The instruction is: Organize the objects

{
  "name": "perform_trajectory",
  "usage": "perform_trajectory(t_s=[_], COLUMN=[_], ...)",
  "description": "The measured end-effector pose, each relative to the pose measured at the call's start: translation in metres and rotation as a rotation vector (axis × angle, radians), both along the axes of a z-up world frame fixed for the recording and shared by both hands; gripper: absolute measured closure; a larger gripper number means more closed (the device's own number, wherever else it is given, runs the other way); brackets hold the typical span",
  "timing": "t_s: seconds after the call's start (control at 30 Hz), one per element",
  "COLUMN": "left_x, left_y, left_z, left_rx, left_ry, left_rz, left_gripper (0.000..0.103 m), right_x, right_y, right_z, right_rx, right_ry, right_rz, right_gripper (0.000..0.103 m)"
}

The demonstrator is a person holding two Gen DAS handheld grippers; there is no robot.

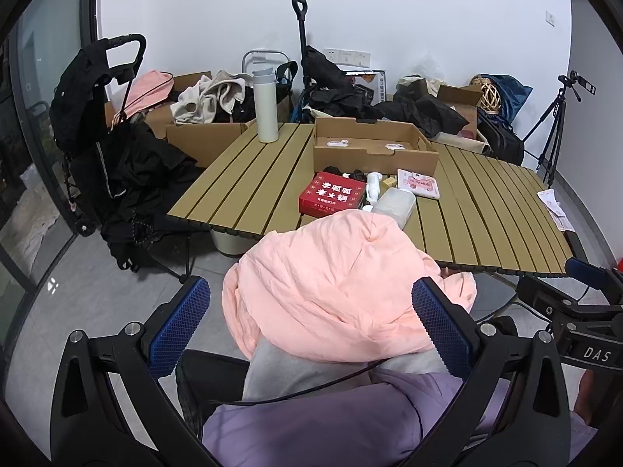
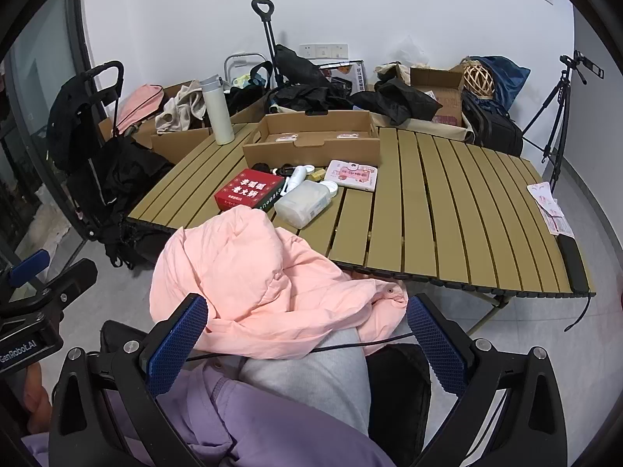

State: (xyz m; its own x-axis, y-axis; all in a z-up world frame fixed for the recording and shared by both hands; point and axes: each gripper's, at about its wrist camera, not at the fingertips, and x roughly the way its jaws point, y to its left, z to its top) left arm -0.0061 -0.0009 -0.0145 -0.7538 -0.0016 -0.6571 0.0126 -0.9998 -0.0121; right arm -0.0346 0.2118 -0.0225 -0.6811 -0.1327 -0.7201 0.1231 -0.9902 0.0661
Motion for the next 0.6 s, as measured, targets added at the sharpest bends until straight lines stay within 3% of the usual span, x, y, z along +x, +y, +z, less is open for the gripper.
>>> perform_trajectory(t_s=[0.6], left_x=[0.0001], left_y=[0.0002], left_z=[-0.0014], left_rx=[-0.003], left_ry=[-0.005], left_rz=[0.0], left_gripper=[0.0], right_x=[0.0013], right_y=[0.0008], right_z=[0.0002], right_rx=[-0.007], right_ry=[0.001], right_rz=[0.003], right_gripper=[0.0])
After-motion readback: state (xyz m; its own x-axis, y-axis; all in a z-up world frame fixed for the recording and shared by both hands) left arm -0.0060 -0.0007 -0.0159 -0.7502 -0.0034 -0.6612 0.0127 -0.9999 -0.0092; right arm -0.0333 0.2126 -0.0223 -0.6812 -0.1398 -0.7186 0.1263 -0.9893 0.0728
